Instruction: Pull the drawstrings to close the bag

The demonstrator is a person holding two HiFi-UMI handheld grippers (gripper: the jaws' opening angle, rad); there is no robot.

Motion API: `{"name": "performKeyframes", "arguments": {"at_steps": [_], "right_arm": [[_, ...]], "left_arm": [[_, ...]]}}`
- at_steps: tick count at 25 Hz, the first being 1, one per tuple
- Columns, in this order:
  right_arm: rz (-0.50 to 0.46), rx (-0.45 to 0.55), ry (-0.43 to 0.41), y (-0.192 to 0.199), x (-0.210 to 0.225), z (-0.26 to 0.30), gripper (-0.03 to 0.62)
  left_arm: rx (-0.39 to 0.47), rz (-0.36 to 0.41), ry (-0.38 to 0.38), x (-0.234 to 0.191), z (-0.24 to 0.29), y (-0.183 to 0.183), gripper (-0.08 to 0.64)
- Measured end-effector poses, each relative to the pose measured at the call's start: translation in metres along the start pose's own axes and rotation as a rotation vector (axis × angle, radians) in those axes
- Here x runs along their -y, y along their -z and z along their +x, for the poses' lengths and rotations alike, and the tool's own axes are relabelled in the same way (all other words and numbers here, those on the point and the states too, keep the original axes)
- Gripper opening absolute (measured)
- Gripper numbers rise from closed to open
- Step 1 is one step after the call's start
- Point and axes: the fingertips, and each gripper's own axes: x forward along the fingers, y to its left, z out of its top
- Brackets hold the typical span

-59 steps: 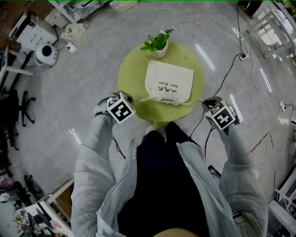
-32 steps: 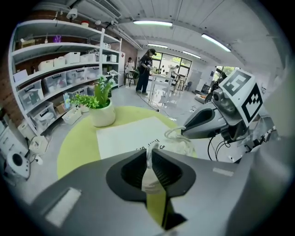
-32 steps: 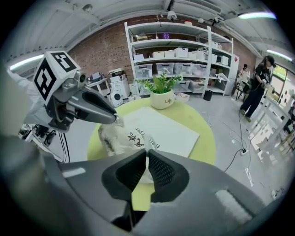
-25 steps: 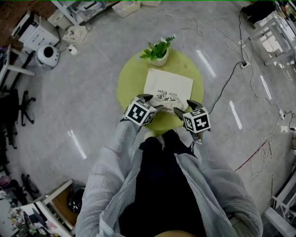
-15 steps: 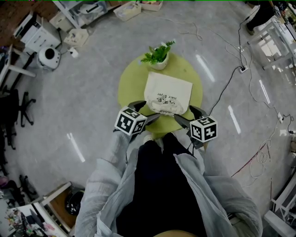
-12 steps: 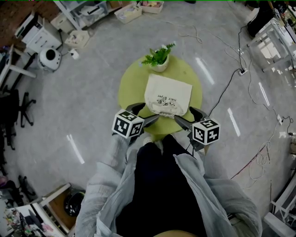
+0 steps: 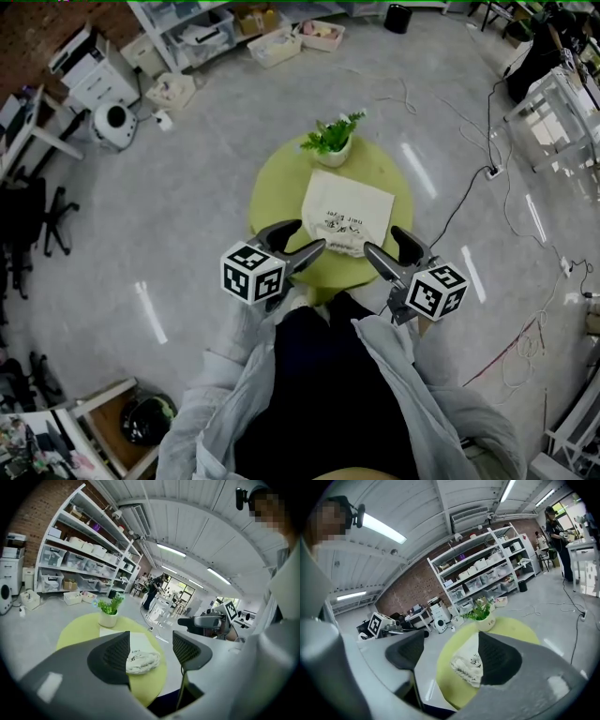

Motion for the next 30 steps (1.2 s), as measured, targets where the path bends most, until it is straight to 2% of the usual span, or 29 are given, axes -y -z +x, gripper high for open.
{"name": "performKeyframes", "arguments": {"at_steps": [3,6,9,13,19,23,26,30], "right_arm": [[0.003,0.055,-0.018,-0.015,-0.007,-0.007,0.319],[-0.047,0.095,-0.01,-0.029,-0.013,-0.012,0.265],[-0.084,0.15,0.037,-0.041,-0.01,-0.018,0.151],[-0.109,0.2,0.125,-0.046,0.0,-0.024,0.012],[-0.161,0.127,0.115,-0.027,-0.001,-0.017,0.002],[-0.149,0.106,0.084,-0.016,-0.005,-0.012,0.002],[-0.138,0.08,0.102,-0.009,-0.004,-0.007,0.002],[-0.168,0.053,0.133,-0.001,-0.002,-0.005,0.002]], "left_arm": [[0.052,0.015,-0.005,0.005,-0.009,-0.012,0.269],[0.122,-0.012,0.024,0.009,-0.021,-0.023,0.224],[0.177,-0.036,0.012,0.006,-0.03,-0.028,0.159],[0.197,-0.016,-0.071,-0.003,-0.037,-0.021,0.029],[0.191,0.007,-0.119,-0.008,-0.039,-0.009,0.015],[0.182,0.035,-0.132,-0.007,-0.04,-0.003,0.015],[0.177,0.027,-0.162,-0.012,-0.042,-0.001,0.015],[0.183,0.01,-0.207,-0.02,-0.041,0.001,0.015]]}}
